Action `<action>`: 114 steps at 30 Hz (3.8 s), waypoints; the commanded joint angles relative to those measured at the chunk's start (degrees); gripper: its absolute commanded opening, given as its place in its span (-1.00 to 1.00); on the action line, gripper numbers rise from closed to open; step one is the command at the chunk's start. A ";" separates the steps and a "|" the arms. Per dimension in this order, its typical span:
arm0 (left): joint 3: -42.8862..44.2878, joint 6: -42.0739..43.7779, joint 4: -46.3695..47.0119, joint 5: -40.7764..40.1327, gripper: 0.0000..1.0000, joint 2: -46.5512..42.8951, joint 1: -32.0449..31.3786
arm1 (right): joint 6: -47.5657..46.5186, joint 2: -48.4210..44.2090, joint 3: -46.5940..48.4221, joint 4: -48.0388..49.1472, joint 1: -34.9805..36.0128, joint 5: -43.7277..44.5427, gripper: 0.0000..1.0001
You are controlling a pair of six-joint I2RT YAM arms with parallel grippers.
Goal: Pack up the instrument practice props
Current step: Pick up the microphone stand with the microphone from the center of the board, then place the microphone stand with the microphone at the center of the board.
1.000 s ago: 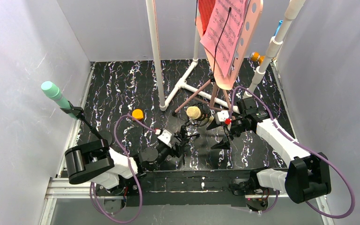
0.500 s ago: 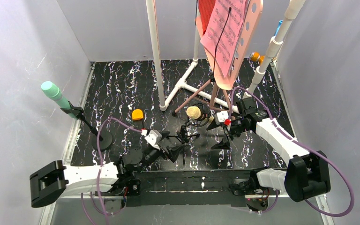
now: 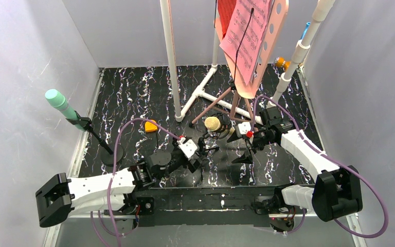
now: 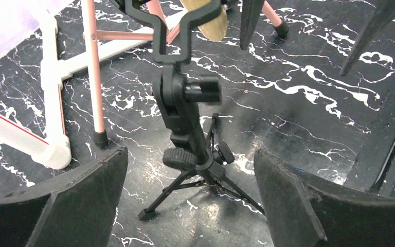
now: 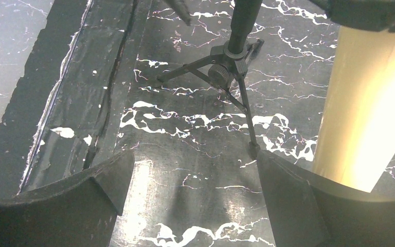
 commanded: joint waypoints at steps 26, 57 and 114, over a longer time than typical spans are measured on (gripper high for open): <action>7.19 -3.67 2.76 12.96 -0.01 8.46 8.70 | -1.04 -0.13 -0.61 -1.68 -0.18 -1.31 0.97; 2.22 -8.48 -0.98 9.61 -1.00 -6.90 9.44 | -2.15 0.47 -0.35 -2.78 -0.18 -1.31 0.97; 40.14 0.06 16.54 -27.60 -1.00 35.81 44.21 | -8.43 0.43 1.23 -8.32 -0.18 1.10 1.00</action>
